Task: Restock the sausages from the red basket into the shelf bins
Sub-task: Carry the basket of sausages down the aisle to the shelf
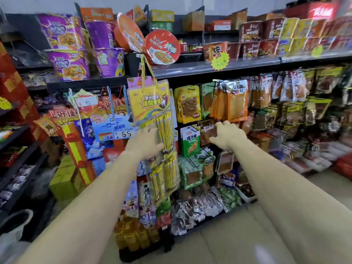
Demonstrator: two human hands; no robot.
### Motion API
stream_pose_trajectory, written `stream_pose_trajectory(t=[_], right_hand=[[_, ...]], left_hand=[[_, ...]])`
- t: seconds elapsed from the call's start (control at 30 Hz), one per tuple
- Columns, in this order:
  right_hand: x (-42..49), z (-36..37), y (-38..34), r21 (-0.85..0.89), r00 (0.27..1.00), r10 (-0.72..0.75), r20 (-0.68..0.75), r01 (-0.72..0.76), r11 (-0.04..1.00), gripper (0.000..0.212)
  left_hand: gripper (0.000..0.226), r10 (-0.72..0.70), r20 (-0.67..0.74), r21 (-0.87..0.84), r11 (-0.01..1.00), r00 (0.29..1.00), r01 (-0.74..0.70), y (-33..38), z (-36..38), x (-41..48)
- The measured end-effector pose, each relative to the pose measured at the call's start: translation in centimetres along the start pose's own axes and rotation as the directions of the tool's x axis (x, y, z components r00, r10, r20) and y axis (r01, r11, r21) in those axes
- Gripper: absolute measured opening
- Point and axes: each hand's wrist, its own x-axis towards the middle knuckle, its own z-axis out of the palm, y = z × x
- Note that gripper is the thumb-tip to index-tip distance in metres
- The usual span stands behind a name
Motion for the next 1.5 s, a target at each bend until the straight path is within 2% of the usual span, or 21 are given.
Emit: stream_pose_trajectory(t=[0.23,0.43,0.6,0.7,0.87,1.07,1.17,1.5], right_hand=[[-5.7,6.5,8.7,-0.072,0.961,0.235,0.145,-0.226,0.971,0.067],[-10.1,10.2,17.5,-0.073,0.898,0.392,0.197,-0.386,0.920,0.068],[-13.0,12.4,26.1,-0.041,0.818,0.522,0.241,-0.529,0.848,0.072],[-14.1,13.8,31.9,-0.017,0.749,0.610,0.258,-0.628,0.778,0.078],[-14.8,14.1,41.7,0.025,0.661,0.698,0.274,-0.731,0.682,0.074],[-14.2,13.2,52.7,0.023,0.588,0.758,0.284,-0.794,0.607,0.071],[-13.3,13.0,57.2,0.000,0.560,0.780,0.280,-0.812,0.584,0.070],[-3.4,13.1,73.7,-0.035,0.469,0.834,0.289,-0.866,0.499,0.067]], left_hand=[[0.071,0.171,0.193,-0.015,0.985,0.966,-0.171,7.6,8.3,1.3],[0.073,0.326,0.320,-0.052,0.944,0.890,-0.327,16.8,15.4,2.9],[0.073,0.412,0.415,-0.075,0.904,0.811,-0.421,26.0,19.2,5.9],[0.073,0.456,0.420,-0.075,0.879,0.785,-0.471,32.0,21.1,8.1],[0.076,0.524,0.474,-0.085,0.827,0.708,-0.555,42.9,23.8,11.9],[0.068,0.638,0.425,-0.140,0.747,0.642,-0.650,56.1,26.6,14.7],[0.071,0.683,0.425,-0.173,0.706,0.595,-0.687,61.2,28.3,16.9],[0.071,0.766,0.443,-0.225,0.598,0.466,-0.769,77.3,36.6,31.0]])
